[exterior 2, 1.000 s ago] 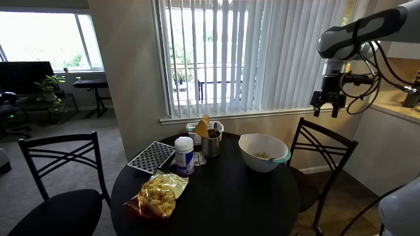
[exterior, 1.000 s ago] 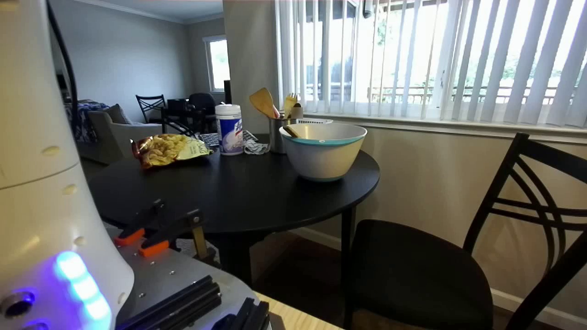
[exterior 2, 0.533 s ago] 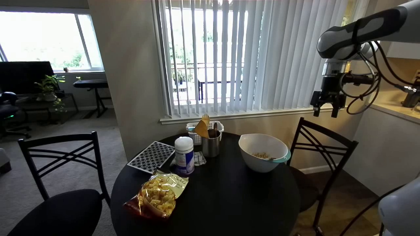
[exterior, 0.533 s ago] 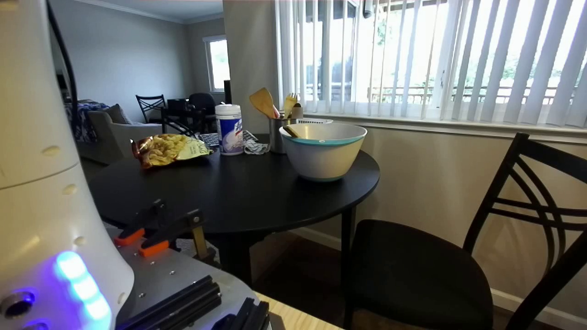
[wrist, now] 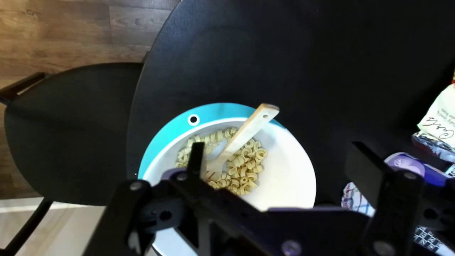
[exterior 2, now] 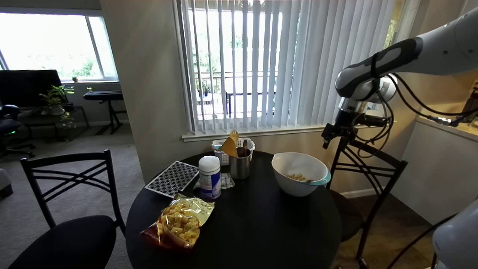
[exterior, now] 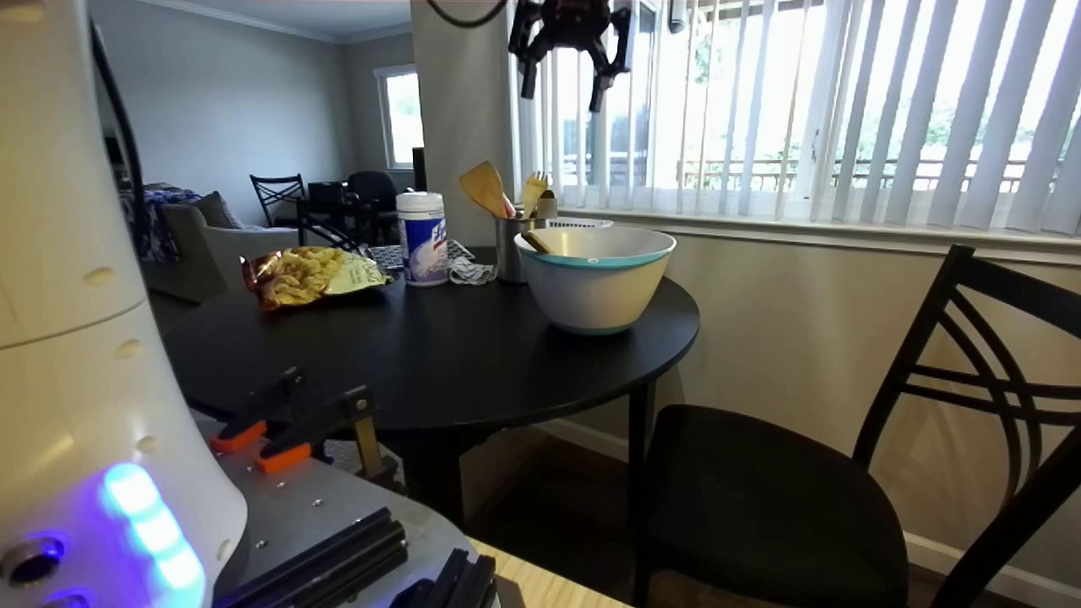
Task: Use the wooden spoon to stir the objects in the white bowl.
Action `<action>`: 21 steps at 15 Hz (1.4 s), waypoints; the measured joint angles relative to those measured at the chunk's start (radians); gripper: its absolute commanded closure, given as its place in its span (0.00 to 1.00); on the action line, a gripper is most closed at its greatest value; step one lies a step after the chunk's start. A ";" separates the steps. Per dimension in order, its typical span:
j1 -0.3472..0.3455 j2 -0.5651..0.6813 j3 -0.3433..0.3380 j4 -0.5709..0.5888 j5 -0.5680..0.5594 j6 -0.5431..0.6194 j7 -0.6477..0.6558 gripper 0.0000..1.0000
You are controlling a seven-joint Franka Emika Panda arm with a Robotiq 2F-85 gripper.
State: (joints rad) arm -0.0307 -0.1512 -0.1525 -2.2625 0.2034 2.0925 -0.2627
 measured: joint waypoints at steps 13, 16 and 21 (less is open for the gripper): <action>0.059 0.081 0.066 -0.249 0.195 0.536 -0.387 0.00; 0.079 0.081 0.081 -0.288 0.197 0.606 -0.518 0.00; 0.111 0.083 0.115 -0.333 0.174 0.623 -0.694 0.00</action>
State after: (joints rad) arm 0.0805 -0.0682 -0.0370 -2.5952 0.3771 2.7151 -0.9564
